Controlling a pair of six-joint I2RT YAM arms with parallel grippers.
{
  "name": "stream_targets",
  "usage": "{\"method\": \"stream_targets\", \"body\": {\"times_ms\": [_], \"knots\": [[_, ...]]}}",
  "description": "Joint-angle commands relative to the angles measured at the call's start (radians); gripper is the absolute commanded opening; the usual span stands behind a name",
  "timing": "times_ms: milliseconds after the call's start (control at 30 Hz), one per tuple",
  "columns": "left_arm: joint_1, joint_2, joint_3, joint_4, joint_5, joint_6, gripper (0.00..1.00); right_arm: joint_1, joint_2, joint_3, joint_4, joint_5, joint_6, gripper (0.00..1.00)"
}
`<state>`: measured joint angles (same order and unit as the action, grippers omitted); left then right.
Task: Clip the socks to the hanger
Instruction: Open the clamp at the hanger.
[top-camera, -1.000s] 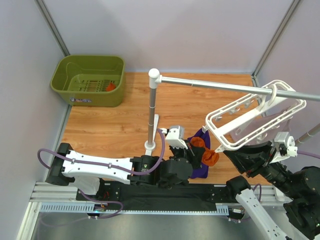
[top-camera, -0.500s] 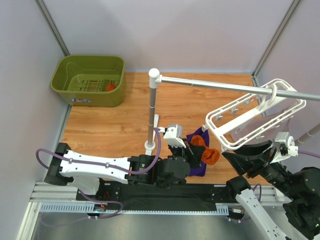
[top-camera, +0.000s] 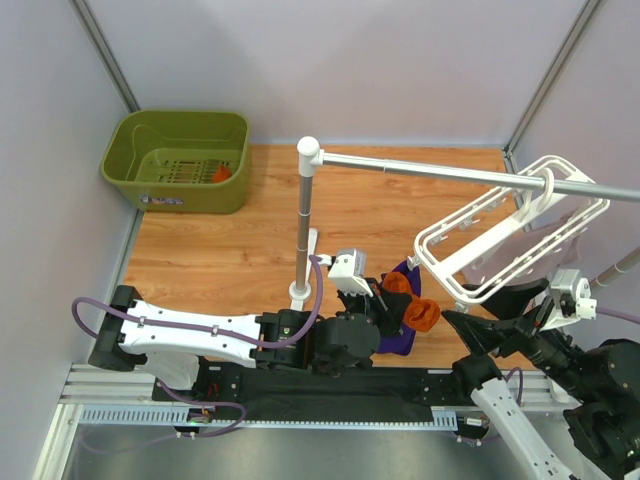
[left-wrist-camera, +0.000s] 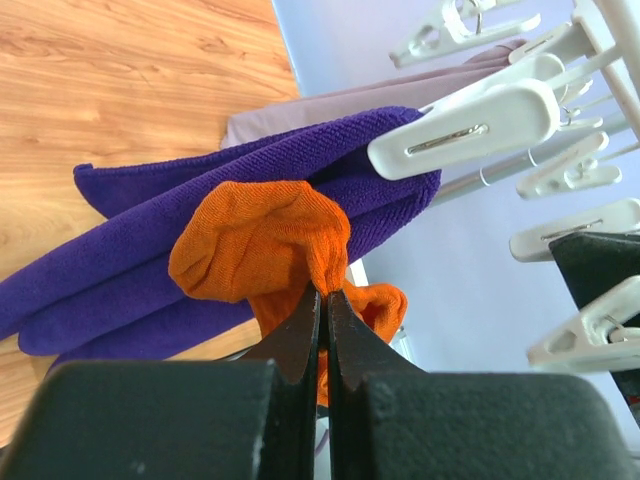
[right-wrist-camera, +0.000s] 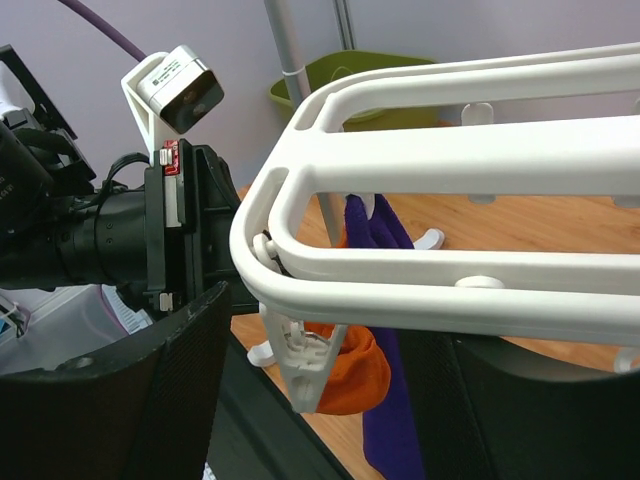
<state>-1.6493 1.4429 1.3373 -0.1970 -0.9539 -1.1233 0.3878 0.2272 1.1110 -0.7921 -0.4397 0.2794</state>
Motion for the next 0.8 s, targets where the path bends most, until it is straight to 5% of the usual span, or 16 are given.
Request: {"method": "stream_targets", "body": {"times_ms": [0, 767], "knots": [[-0.006, -0.03, -0.003, 0.019, 0.001, -0.012, 0.0, 0.0, 0.006, -0.013, 0.065, -0.021, -0.029, 0.66], [-0.006, -0.049, -0.027, 0.014, 0.009, -0.03, 0.0, -0.001, 0.043, -0.092, 0.209, -0.122, 0.027, 0.56]]}}
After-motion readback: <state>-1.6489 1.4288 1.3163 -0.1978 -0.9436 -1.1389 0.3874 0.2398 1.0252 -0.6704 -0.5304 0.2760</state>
